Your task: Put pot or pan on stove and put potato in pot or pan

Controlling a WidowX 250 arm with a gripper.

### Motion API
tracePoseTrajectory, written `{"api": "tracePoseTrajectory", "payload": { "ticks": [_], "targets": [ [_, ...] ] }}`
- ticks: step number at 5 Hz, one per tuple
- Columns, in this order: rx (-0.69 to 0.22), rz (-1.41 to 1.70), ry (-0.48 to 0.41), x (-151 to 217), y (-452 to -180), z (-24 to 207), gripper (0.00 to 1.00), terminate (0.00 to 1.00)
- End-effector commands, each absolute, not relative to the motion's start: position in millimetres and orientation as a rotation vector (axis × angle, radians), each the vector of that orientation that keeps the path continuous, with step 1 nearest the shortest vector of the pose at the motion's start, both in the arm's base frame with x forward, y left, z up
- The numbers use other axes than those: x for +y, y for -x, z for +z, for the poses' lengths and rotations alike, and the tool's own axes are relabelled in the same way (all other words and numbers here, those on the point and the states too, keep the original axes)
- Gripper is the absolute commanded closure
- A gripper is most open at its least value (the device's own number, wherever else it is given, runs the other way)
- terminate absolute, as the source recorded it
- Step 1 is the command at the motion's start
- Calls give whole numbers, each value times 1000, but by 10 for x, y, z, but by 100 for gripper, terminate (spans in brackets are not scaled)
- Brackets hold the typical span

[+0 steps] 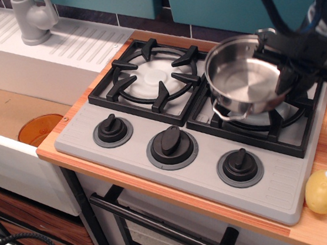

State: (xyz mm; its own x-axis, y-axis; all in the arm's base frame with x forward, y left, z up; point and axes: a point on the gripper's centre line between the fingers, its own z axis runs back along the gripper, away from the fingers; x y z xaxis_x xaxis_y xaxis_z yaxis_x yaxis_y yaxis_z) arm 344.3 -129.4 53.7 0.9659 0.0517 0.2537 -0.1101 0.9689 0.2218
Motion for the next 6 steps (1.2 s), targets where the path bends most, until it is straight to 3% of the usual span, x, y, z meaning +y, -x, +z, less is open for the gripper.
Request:
{"api": "tracePoseTrajectory", "payload": {
  "ticks": [1, 2, 6],
  "targets": [
    [-335, 110, -211, -1424, -3646, 643, 100, 0],
    [-327, 97, -212, -1413, -3670, 677, 0, 0],
    [-196, 42, -243, -1240, -3269, 1439, 0, 0]
  ]
}}
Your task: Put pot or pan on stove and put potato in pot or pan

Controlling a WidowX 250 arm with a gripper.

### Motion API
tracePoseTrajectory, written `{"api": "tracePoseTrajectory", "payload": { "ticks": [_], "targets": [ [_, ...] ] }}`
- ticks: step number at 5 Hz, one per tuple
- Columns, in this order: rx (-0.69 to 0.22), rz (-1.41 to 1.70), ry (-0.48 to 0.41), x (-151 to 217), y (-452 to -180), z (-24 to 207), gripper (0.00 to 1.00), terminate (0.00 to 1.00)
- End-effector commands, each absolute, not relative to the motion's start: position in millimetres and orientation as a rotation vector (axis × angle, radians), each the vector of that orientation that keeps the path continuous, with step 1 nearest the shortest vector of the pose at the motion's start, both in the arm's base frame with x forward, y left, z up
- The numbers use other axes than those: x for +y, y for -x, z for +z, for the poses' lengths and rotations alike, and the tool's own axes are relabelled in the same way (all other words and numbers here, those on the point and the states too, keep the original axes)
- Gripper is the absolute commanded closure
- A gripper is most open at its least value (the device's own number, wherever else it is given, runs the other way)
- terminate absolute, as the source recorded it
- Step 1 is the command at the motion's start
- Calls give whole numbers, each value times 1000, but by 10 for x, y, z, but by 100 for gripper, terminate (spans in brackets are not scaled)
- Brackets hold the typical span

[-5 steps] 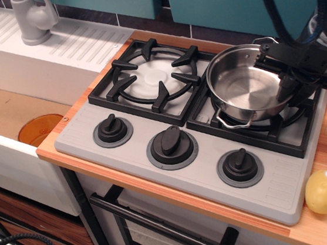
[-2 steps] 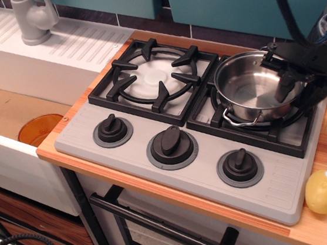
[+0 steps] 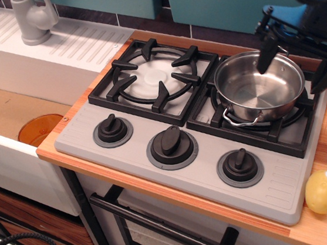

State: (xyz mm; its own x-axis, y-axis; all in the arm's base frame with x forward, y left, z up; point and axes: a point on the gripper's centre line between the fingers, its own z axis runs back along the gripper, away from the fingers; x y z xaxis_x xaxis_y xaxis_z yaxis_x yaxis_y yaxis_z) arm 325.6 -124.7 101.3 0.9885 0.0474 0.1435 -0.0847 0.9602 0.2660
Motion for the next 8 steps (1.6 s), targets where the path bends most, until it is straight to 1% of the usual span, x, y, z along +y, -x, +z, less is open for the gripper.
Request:
{"api": "tracePoseTrajectory", "payload": {
  "ticks": [1, 4, 5, 6, 8],
  "targets": [
    [-196, 42, -243, -1240, -3269, 1439, 0, 0],
    [-196, 42, -243, -1240, -3269, 1439, 0, 0],
    [-203, 114, -270, -1336, -3084, 1344, 0, 0],
    [-219, 158, -282, -1396, -2923, 1198, 0, 0],
    [-265, 224, -225, -1547, -2643, 849, 0, 0]
  ]
}}
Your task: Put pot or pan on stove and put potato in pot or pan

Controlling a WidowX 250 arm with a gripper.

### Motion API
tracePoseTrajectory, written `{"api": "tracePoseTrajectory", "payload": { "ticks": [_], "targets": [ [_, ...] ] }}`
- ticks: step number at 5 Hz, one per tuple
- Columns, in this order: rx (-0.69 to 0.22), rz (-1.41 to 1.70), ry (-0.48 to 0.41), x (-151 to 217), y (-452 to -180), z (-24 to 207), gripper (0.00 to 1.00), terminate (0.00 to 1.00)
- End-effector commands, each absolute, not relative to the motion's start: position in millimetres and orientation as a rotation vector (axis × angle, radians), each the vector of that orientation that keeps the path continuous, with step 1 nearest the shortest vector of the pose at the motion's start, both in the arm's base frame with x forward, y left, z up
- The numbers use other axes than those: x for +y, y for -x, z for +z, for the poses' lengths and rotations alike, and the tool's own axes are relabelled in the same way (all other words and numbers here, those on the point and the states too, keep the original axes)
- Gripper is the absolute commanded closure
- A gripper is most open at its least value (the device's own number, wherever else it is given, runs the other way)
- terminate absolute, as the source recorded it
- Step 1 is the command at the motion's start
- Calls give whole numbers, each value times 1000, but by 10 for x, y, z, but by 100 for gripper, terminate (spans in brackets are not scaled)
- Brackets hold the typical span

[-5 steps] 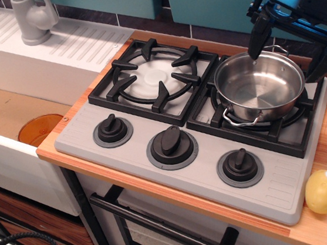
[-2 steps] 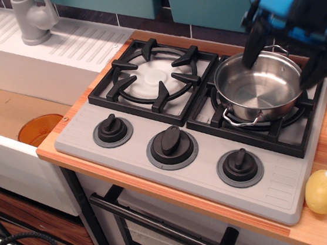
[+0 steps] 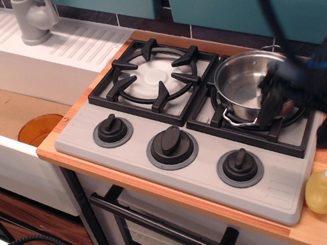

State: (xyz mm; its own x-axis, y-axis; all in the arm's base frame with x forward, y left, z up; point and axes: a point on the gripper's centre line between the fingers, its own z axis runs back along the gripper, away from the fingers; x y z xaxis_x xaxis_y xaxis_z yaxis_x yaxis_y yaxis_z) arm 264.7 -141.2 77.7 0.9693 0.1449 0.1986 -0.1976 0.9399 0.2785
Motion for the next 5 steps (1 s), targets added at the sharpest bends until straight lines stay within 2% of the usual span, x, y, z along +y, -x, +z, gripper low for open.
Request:
{"api": "tracePoseTrajectory", "payload": {
  "ticks": [1, 5],
  "targets": [
    [-283, 249, -212, -1617, -2542, 733, 0, 0],
    [-331, 330, -188, -1911, -2430, 596, 0, 0]
  ]
}}
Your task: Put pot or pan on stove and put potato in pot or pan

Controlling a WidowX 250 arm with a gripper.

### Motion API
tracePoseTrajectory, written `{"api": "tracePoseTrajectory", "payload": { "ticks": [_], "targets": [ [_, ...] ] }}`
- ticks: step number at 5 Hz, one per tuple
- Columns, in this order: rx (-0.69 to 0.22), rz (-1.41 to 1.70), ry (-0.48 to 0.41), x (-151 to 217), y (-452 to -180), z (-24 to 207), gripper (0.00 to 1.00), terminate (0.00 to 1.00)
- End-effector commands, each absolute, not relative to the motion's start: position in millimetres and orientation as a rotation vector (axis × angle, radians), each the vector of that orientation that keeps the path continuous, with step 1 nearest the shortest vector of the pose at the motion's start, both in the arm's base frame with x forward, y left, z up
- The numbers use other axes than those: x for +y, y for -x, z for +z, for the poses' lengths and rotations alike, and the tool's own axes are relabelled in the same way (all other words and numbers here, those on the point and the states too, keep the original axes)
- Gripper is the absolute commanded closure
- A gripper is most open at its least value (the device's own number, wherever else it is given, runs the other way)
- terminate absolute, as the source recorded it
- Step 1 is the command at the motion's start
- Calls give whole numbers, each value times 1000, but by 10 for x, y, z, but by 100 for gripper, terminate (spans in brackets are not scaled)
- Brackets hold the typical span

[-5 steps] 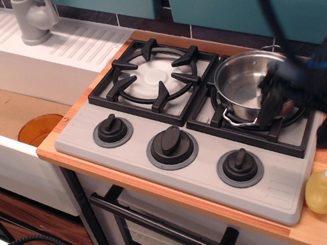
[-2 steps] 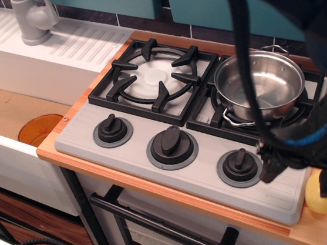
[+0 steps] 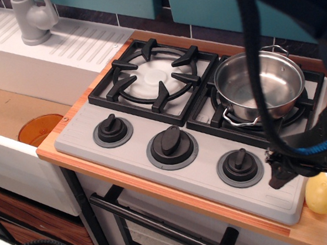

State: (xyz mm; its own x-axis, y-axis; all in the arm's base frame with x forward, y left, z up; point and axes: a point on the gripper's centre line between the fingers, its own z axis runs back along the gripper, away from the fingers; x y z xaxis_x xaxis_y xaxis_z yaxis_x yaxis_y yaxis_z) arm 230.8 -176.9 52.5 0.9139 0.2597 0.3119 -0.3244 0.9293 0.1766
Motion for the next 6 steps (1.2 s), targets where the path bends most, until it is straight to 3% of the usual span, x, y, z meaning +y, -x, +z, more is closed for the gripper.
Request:
{"api": "tracePoseTrajectory", "payload": {
  "ticks": [1, 6],
  "targets": [
    [-352, 341, -178, -1965, -2434, 532, 0, 0],
    [-456, 343, -171, -2025, -2594, 177, 0, 0]
  ]
}}
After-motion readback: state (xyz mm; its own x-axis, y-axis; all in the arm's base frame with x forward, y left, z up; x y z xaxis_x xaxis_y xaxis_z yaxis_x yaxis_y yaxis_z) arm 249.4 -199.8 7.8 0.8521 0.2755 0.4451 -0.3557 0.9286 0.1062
